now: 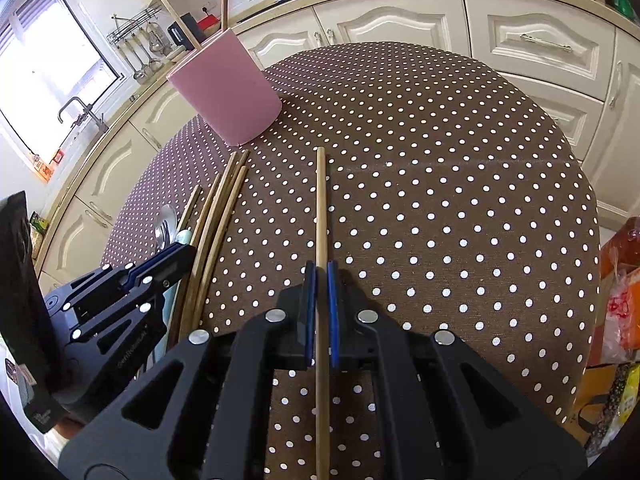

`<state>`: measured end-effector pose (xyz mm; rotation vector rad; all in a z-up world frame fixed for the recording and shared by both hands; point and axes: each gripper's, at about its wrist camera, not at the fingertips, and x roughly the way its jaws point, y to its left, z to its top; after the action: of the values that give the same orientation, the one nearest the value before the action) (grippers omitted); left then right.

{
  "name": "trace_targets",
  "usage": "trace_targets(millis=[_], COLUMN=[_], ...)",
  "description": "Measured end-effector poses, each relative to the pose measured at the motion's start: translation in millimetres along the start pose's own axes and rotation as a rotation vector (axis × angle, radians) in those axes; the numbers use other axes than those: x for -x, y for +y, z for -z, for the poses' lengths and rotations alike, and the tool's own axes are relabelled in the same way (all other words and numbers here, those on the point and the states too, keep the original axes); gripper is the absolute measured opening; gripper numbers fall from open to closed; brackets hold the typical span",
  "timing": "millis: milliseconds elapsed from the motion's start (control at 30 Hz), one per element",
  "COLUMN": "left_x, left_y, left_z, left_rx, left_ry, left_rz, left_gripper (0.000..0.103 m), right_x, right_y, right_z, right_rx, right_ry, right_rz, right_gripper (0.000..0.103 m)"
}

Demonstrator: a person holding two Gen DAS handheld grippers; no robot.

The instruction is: Organize utensils

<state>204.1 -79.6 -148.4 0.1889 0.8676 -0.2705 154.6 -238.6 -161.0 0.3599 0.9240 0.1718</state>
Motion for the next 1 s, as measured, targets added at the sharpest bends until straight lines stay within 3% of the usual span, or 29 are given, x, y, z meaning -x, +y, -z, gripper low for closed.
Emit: trace_targets(millis=[367, 800, 867, 1000], left_x=[3, 32, 36, 44], left_y=[6, 17, 20, 27], left_z=[5, 12, 11, 9], left_rx=[0.024, 0.046, 0.05, 0.075], left_ry=[-0.017, -0.11, -0.121, -0.142], left_rz=[0.047, 0.059, 0.057, 0.056], left_gripper=[0.007, 0.006, 0.0, 0.0], right_x=[-3, -7, -7, -2], right_y=[1, 6, 9, 17], right_z=[-3, -6, -7, -8], right_rx=[-0.005, -0.008, -0.001, 0.015], right_ry=[0.002, 0.007, -0.001, -0.032], right_rz=[0.007, 0.008, 0.014, 0.004], right_gripper=[0.006, 0.006, 0.006, 0.006])
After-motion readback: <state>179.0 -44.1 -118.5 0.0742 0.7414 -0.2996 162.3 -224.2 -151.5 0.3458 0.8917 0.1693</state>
